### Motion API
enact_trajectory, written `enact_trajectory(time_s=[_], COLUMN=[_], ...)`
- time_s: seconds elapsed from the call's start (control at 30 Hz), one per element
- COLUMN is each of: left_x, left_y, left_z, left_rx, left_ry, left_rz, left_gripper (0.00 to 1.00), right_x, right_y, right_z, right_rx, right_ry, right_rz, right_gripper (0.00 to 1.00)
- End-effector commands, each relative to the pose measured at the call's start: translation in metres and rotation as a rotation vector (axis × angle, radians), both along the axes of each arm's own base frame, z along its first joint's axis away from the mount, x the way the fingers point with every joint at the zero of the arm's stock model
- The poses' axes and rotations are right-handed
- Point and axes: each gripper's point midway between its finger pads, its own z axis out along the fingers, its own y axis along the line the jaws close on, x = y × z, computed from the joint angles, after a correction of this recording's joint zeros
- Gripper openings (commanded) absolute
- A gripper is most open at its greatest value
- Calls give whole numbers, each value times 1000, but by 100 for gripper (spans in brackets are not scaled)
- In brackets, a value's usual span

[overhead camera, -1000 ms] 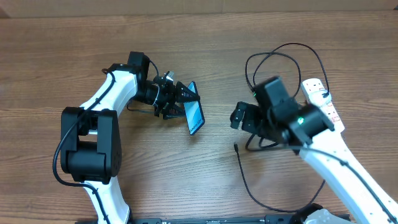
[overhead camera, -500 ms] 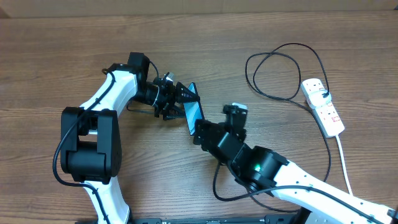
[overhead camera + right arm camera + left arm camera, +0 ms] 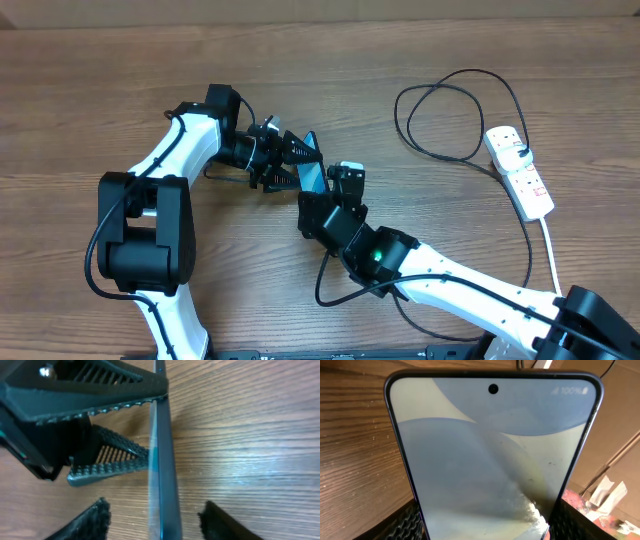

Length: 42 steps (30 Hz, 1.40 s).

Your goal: Plug charger to phone and switch on socket

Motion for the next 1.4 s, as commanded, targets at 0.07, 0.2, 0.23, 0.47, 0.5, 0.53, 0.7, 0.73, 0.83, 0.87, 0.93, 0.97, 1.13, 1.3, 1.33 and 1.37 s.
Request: enact_trajectory(time_s=[0.07,0.2,0.23,0.47,0.5,0.53,0.7,0.73,0.83,0.87,0.93,0.97,1.13,1.3,1.33,1.37], left_x=[3,2,2,-2,-2,-2,-3,-3,-2,-2,2,5,8,-4,-9,-13], left_y=[-11,-11,-11,-10,-10,-10,-10,-10,-9,-9,-5,3,54,103,107,112], left_z=[19,19,19,19,19,19,19,18,16,15,13,9,8,50,63,74], left_rx=[-107,-106,-106,-101,-101,-100,-97,-91,-82,-77,-58,-12,288,493,494,494], left_ry=[10,20,25,53,53,53,56,56,53,47,35,35,38,-115,-160,-193], left_rz=[-2,1,1,3,3,3,3,3,3,3,9,24,52,12,2,3], left_gripper=[43,43,43,44,44,44,57,68,96,100,100,100,100,98,96,95], right_x=[6,10,12,14,14,14,12,12,11,10,10,11,12,12,13,14], right_y=[6,7,6,5,5,6,8,8,6,4,-1,-9,-35,-32,-33,-34], right_z=[0,-4,-4,-5,-5,-5,1,6,18,22,28,32,33,30,29,29], right_rx=[15,12,8,1,1,1,23,33,55,60,75,100,122,249,260,265], right_ry=[-23,-36,-42,-53,-53,-53,-52,-56,-70,-71,-69,-52,6,131,147,153], right_rz=[-2,-14,-22,-30,-30,-30,-18,-16,-17,-20,-37,-78,-168,-160,-157,-159], right_gripper=[42,38,36,14,10,8,4,4,4,4,4,4,4,4,4,4])
